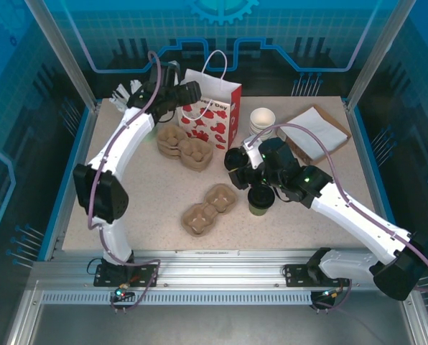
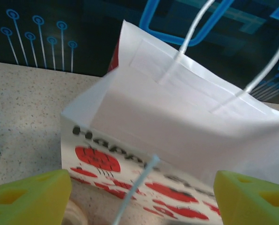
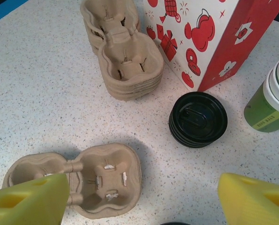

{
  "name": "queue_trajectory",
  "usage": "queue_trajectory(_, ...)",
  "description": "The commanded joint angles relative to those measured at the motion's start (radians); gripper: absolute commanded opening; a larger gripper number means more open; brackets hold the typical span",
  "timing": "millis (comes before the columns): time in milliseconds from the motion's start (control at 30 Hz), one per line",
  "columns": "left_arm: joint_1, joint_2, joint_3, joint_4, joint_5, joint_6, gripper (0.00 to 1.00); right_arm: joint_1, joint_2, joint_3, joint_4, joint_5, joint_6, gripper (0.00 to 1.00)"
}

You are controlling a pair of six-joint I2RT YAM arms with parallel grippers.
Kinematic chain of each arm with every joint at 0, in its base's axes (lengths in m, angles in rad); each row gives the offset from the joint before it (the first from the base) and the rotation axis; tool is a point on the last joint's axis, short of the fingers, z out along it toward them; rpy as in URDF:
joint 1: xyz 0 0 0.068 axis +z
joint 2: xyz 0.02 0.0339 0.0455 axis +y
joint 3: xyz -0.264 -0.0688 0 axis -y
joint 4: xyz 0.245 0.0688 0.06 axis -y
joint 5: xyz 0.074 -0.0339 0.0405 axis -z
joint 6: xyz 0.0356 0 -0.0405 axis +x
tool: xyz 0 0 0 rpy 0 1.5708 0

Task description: Pack the takeout coffee

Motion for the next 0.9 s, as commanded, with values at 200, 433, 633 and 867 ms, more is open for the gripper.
queue_trajectory(200,0.013,0.118,0.172,-0.100,0.000,-0.040,0.69,-0.010,-0.012,-0.043,0.020,-0.003,0.007,0.84)
queue_trajectory(433,0.013,0.129,0.165,-0.106,0.014,-0.048,0.58,-0.010,-0.004,-0.054,0.027,0.000,0.007,0.85)
queue_trajectory(633,0.013,0.122,0.151,-0.109,0.018,-0.042,0.47,-0.010,0.003,-0.064,0.036,-0.006,0.013,0.84)
queue_trajectory(867,0.013,0.101,0.123,-0.092,0.023,-0.047,0.34,-0.010,0.008,-0.070,0.041,-0.011,0.017,0.84)
